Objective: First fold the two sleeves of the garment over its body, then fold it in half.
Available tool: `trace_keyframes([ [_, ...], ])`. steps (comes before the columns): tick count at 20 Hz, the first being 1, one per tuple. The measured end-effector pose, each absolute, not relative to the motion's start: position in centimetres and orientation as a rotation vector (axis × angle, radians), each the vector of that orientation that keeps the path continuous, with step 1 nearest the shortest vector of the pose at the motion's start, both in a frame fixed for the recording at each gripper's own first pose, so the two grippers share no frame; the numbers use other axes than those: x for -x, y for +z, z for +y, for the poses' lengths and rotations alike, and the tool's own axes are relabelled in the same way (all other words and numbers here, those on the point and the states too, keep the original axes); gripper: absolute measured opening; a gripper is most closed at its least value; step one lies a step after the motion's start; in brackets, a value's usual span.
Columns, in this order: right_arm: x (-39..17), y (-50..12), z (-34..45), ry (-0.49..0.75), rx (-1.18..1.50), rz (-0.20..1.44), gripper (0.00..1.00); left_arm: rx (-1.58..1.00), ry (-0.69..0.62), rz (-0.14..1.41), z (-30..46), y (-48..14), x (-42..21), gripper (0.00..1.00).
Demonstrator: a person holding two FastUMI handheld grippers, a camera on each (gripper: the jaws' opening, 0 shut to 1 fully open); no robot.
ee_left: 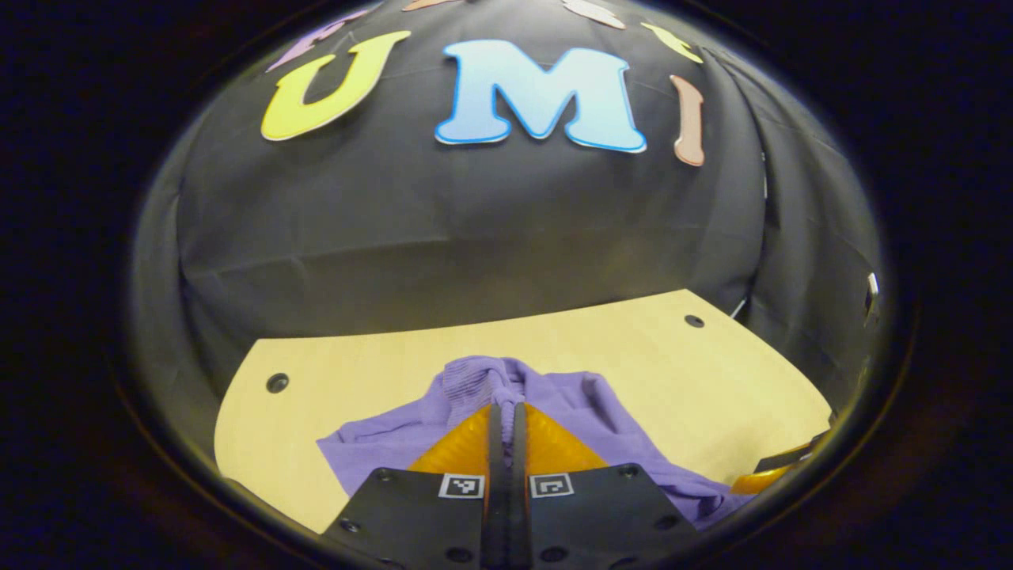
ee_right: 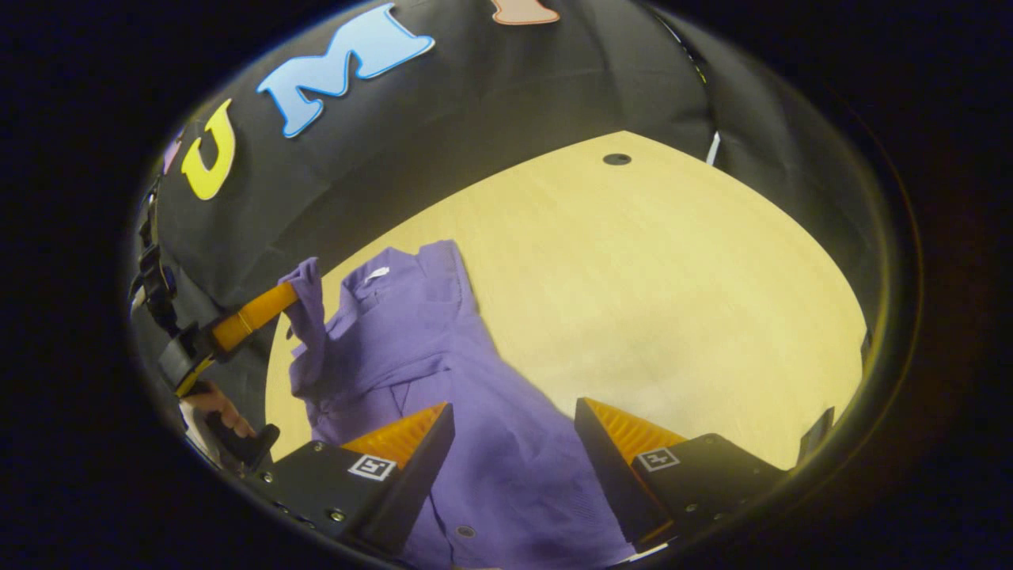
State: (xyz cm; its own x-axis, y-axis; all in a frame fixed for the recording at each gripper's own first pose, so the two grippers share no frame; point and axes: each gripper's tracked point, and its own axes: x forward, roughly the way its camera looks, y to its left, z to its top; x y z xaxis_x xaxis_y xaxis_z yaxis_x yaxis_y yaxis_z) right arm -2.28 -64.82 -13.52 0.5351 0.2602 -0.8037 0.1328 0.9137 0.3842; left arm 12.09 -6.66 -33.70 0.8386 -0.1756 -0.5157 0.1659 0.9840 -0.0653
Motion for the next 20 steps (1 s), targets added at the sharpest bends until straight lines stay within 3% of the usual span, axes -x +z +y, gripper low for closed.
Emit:
trace_keyframes([
  [10, 4.5, -13.6, -68.2, 0.021, -0.457, 1.011, 0.94, 0.029, -0.267, 0.646, -15.2, -38.6, -13.1, 0.07],
  [20, 7.0, -14.2, -70.8, -0.019, -0.49, 1.024, 0.94, -0.007, -0.256, 0.787, -16.9, -44.5, -13.1, 0.07],
])
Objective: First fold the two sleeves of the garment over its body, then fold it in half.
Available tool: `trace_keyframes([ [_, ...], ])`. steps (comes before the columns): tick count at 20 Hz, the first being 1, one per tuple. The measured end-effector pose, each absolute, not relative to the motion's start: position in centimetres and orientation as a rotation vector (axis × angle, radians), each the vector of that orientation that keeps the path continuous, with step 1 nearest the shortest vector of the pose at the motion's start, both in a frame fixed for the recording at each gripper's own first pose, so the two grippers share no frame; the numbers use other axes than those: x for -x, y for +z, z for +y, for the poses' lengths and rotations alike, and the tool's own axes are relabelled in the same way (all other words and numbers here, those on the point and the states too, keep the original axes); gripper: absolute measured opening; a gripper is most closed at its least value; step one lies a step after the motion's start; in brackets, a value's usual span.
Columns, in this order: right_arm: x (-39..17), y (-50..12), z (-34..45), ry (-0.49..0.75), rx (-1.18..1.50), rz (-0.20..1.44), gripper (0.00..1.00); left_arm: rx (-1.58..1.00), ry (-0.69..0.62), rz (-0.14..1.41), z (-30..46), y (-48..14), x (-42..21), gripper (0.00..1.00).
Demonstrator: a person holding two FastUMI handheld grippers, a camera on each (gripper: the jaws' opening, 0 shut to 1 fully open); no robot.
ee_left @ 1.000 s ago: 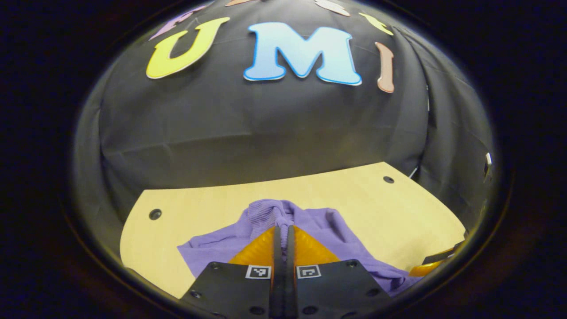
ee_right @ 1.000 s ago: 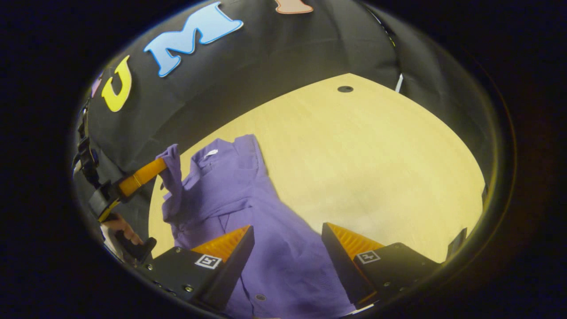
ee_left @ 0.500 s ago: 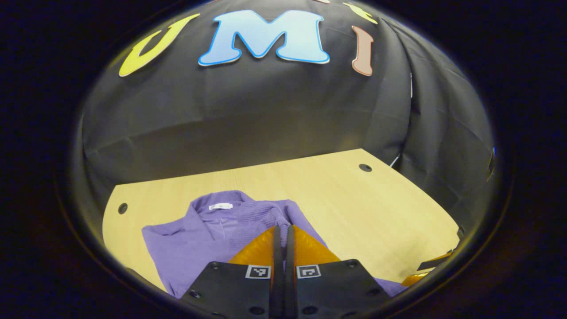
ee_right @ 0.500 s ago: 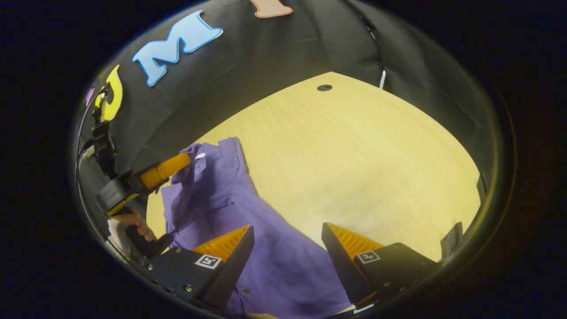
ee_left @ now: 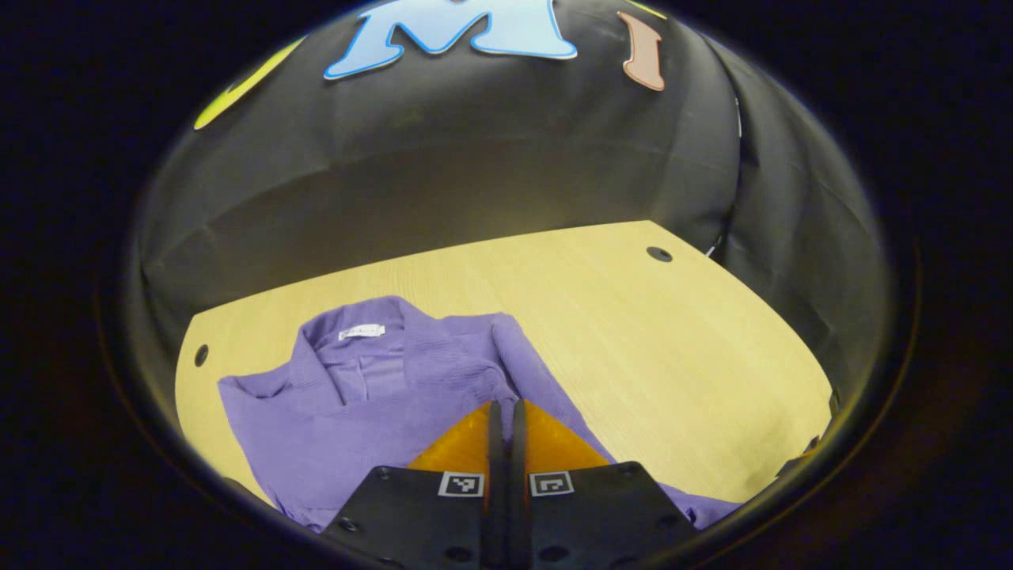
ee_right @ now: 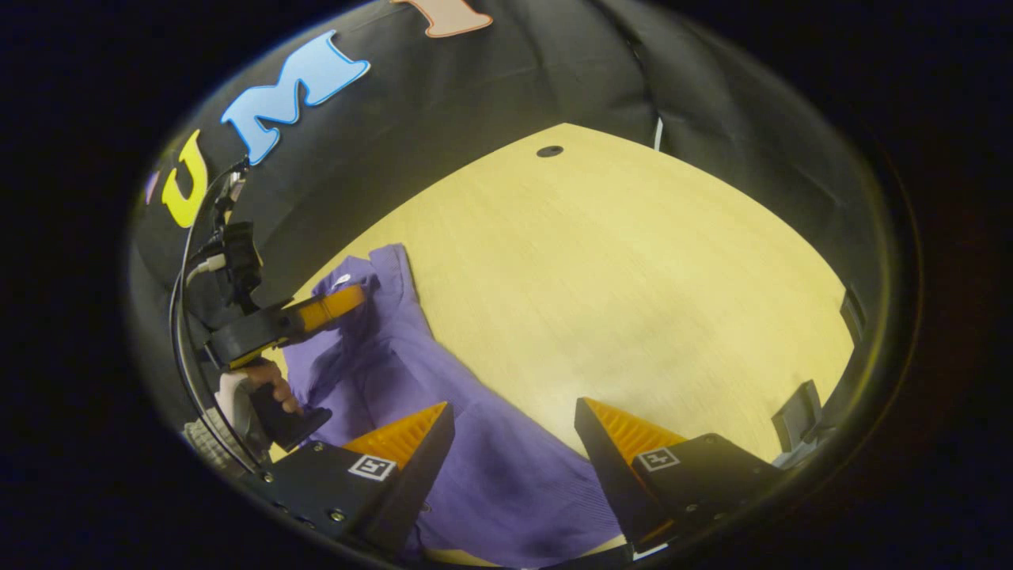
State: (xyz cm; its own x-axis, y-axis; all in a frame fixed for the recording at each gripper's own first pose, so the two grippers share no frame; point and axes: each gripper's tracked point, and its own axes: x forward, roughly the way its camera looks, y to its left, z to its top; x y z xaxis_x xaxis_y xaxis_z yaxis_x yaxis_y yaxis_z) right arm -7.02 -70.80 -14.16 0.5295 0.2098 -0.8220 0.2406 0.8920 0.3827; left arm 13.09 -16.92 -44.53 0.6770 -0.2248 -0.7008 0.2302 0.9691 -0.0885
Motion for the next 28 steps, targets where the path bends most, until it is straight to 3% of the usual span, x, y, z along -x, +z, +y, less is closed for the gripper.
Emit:
trace_keyframes([
  [2, 7.0, -14.1, -70.8, -0.014, -0.491, 1.023, 0.94, 0.001, -0.289, 0.816, -17.5, -45.0, -12.6, 0.08],
  [3, 7.1, -14.1, -70.7, -0.01, -0.489, 1.022, 0.94, 0.004, -0.311, 0.826, -17.9, -45.1, -12.3, 0.17],
  [4, 7.1, -14.0, -70.7, -0.005, -0.489, 1.021, 0.94, 0.005, -0.335, 0.834, -18.3, -44.9, -12.2, 0.19],
  [7, 7.1, -13.9, -70.2, 0.013, -0.481, 1.021, 0.94, -0.043, -0.351, 0.817, -18.2, -43.7, -12.1, 1.0],
  [13, 9.0, -14.0, -68.6, 0.08, -0.418, 1.058, 0.94, 0.017, -0.323, 0.84, -15.3, -40.6, -9.0, 1.0],
  [19, 11.2, -14.8, -66.9, 0.139, -0.365, 1.098, 0.94, 0.065, -0.226, 0.842, -6.5, -38.6, -4.4, 0.98],
  [20, 11.7, -14.9, -66.7, 0.15, -0.358, 1.107, 0.94, 0.059, -0.212, 0.848, -5.3, -38.5, -3.0, 0.95],
  [21, 12.0, -15.0, -66.4, 0.16, -0.35, 1.114, 0.94, 0.049, -0.201, 0.861, -4.1, -38.7, -1.4, 1.0],
  [23, 12.7, -15.3, -66.0, 0.182, -0.326, 1.132, 0.94, 0.025, -0.184, 0.893, -2.2, -39.1, 2.2, 1.0],
  [25, 13.3, -15.5, -65.8, 0.196, -0.297, 1.147, 0.94, 0.024, -0.172, 0.934, -1.0, -39.7, 6.3, 0.94],
  [26, 13.7, -15.7, -65.9, 0.2, -0.285, 1.16, 0.94, 0.037, -0.166, 0.959, -0.6, -39.9, 8.5, 1.0],
  [28, 14.4, -16.1, -66.0, 0.206, -0.267, 1.184, 0.94, 0.058, -0.154, 1.012, -0.1, -40.2, 13.1, 0.98],
])
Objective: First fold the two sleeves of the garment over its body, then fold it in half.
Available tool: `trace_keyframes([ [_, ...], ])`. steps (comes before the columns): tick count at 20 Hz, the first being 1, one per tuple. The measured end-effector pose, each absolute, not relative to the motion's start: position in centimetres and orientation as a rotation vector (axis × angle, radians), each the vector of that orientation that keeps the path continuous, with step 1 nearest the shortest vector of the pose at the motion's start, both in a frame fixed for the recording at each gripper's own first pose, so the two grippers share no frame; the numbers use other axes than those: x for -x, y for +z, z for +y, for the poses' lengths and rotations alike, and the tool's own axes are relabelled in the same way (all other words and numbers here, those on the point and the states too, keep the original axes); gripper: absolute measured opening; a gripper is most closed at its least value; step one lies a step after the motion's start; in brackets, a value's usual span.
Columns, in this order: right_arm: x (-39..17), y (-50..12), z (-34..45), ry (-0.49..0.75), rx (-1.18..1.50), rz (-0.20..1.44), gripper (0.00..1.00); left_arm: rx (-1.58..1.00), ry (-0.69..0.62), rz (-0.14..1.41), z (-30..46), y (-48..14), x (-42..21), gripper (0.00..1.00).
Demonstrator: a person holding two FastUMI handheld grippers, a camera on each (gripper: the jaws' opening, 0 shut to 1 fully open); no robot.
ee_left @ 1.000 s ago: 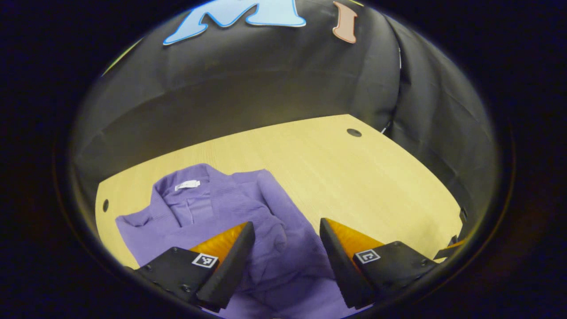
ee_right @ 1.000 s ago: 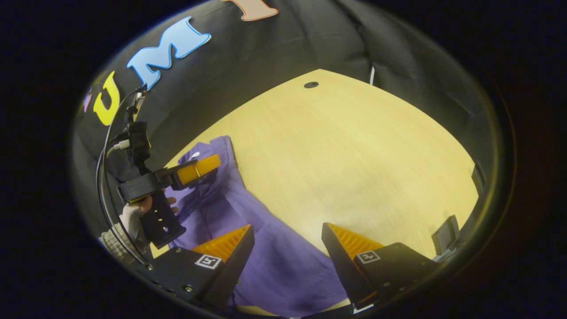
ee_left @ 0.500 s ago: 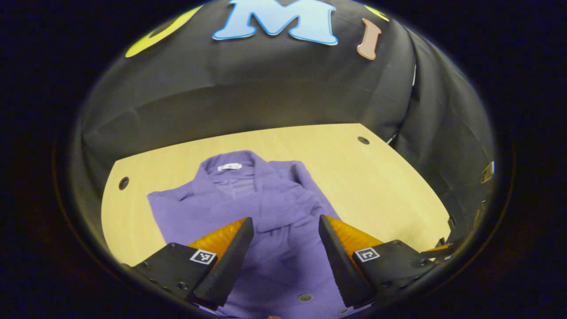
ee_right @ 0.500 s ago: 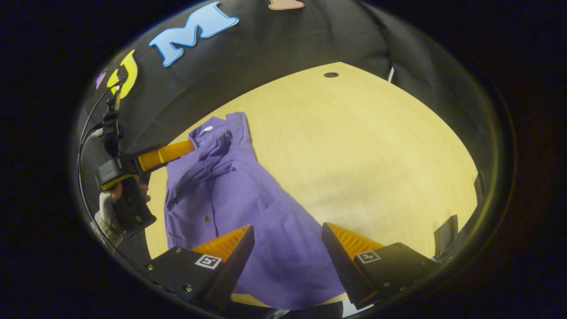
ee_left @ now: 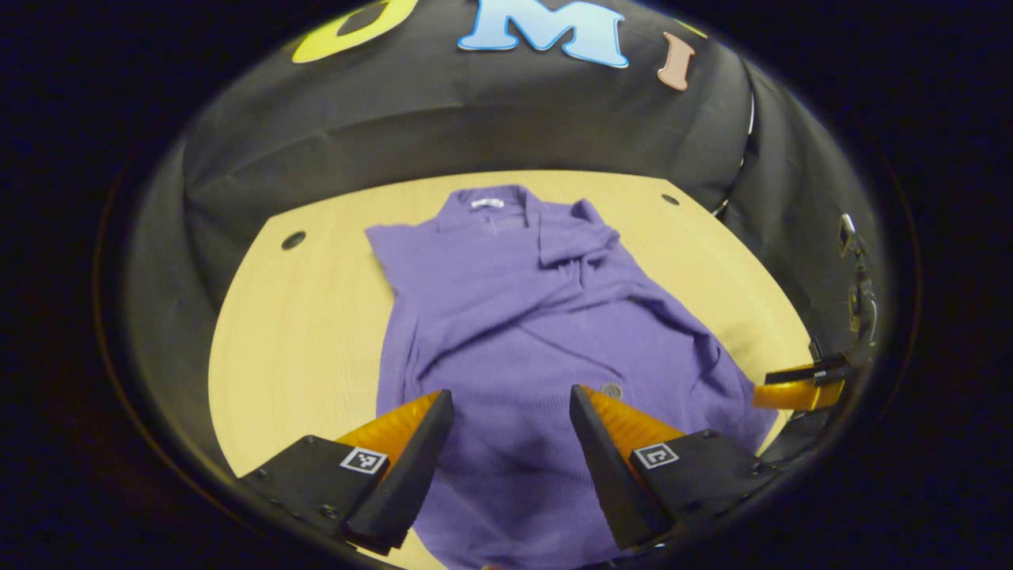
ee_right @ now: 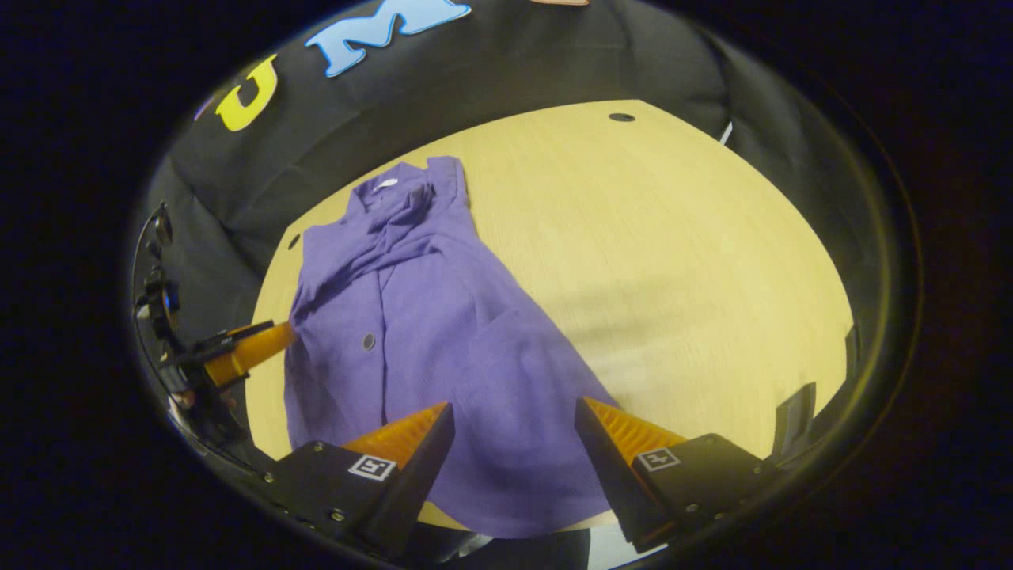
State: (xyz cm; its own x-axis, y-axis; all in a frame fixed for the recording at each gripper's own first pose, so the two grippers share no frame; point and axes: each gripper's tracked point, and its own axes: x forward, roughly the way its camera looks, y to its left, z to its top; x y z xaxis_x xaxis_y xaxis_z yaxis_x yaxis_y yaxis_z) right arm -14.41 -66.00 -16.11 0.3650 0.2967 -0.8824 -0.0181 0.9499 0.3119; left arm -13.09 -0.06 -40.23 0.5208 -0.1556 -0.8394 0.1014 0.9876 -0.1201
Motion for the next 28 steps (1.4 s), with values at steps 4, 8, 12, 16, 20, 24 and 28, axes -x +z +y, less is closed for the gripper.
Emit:
trace_keyframes([
  [4, 15.8, -16.9, -65.8, 0.233, -0.21, 1.22, 0.94, 0.048, -0.142, 1.102, 0.9, -40.9, 20.9, 1.0],
  [8, 17.2, -17.6, -65.3, 0.267, -0.169, 1.251, 0.94, 0.055, -0.108, 1.14, 1.8, -41.3, 24.5, 0.98],
  [12, 18.9, -18.6, -64.8, 0.295, -0.124, 1.289, 0.94, 0.026, -0.079, 1.167, 2.2, -41.9, 26.3, 1.0],
  [16, 20.3, -19.9, -64.7, 0.285, -0.069, 1.332, 0.94, 0.01, -0.063, 1.212, 2.5, -43.3, 28.9, 1.0],
  [20, 20.8, -20.8, -65.2, 0.248, -0.02, 1.361, 0.93, 0.008, -0.028, 1.258, 2.7, -45.2, 30.4, 1.0],
  [24, 20.9, -21.3, -65.1, 0.241, 0.054, 1.387, 0.93, 0.009, -0.007, 1.283, 2.9, -46.1, 30.6, 1.0],
  [28, 21.3, -21.5, -65.1, 0.24, 0.136, 1.435, 0.95, 0.015, 0.001, 1.288, 2.8, -46.1, 30.4, 1.0],
])
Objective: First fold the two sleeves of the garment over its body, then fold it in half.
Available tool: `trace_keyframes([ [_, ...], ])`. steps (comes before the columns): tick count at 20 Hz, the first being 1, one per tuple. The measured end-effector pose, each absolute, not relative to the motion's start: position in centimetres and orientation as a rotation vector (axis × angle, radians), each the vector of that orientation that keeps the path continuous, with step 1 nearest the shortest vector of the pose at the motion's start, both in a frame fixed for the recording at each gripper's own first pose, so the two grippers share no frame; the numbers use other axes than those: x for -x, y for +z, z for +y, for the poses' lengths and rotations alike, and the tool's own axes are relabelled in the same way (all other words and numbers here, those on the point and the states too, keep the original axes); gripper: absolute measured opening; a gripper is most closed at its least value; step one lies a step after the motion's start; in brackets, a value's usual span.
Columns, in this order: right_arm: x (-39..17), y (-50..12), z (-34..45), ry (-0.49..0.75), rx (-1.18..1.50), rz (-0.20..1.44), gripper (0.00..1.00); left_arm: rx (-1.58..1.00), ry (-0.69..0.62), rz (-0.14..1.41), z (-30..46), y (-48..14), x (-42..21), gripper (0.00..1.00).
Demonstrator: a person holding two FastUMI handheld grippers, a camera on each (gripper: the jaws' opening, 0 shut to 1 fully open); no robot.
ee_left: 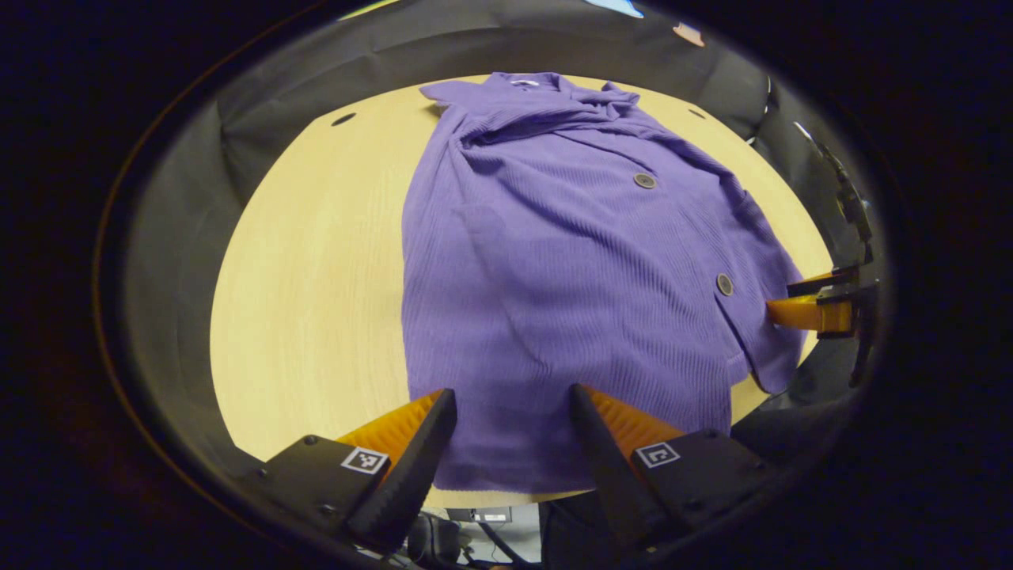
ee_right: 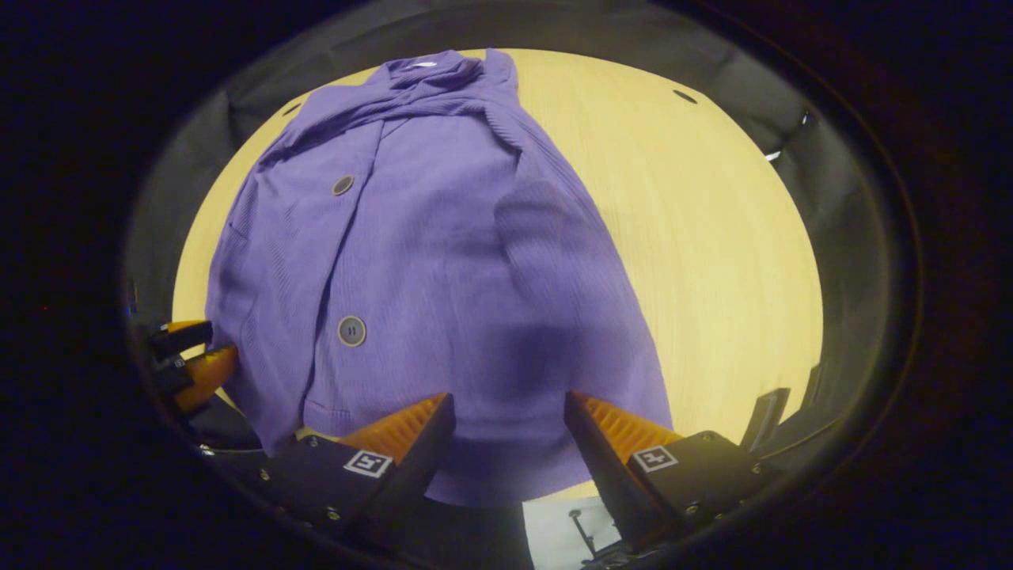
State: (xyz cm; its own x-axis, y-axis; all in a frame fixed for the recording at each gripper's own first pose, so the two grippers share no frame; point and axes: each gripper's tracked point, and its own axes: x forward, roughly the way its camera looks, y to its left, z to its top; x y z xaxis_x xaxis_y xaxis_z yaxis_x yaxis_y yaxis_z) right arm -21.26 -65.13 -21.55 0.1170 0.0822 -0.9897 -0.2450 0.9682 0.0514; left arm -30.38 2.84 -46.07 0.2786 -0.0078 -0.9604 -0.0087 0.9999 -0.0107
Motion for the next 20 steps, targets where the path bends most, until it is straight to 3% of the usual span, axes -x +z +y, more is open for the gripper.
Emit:
trace_keyframes([
  [3, 20.9, -21.6, -65.1, 0.209, 0.112, 1.489, 0.95, 0.024, 0.016, 1.315, 2.9, -46.2, 30.5, 0.98],
  [4, 20.3, -21.5, -65.0, 0.21, 0.116, 1.473, 0.89, 0.03, 0.023, 1.32, 2.8, -46.2, 30.4, 0.98],
  [7, 20.5, -21.7, -64.7, 0.216, 0.135, 1.495, 0.93, 0.045, 0.042, 1.329, 2.9, -46.2, 30.0, 0.99],
  [9, 20.3, -21.2, -64.8, 0.219, 0.144, 1.492, 0.9, 0.041, 0.042, 1.288, 2.9, -46.1, 29.0, 0.83],
  [11, 20.3, -21.7, -64.3, 0.228, 0.143, 1.495, 0.87, 0.035, 0.024, 1.244, 2.6, -46.4, 28.0, 0.57],
  [12, 20.3, -21.7, -63.9, 0.232, 0.137, 1.502, 0.7, 0.034, 0.018, 1.255, 2.6, -46.5, 28.0, 0.43],
  [13, 20.2, -21.4, -63.8, 0.236, 0.131, 1.491, 0.6, 0.039, 0.011, 1.248, 2.6, -46.5, 27.6, 0.42],
  [15, 19.9, -21.7, -62.8, 0.22, 0.103, 1.472, 0.23, 0.058, 0.027, 1.264, 2.7, -46.5, 27.3, 0.18],
  [16, 20.1, -21.5, -62.8, 0.219, 0.111, 1.478, 0.05, 0.063, 0.032, 1.262, 2.6, -46.5, 27.2, 0.18],
  [17, 20.0, -21.5, -62.9, 0.214, 0.109, 1.474, 0.05, 0.057, 0.028, 1.259, 2.5, -46.5, 27.1, 0.08],
  [20, 19.8, -21.3, -62.7, 0.207, 0.045, 1.464, 0.05, 0.068, 0.019, 1.244, 2.5, -46.3, 27.0, 0.08],
])
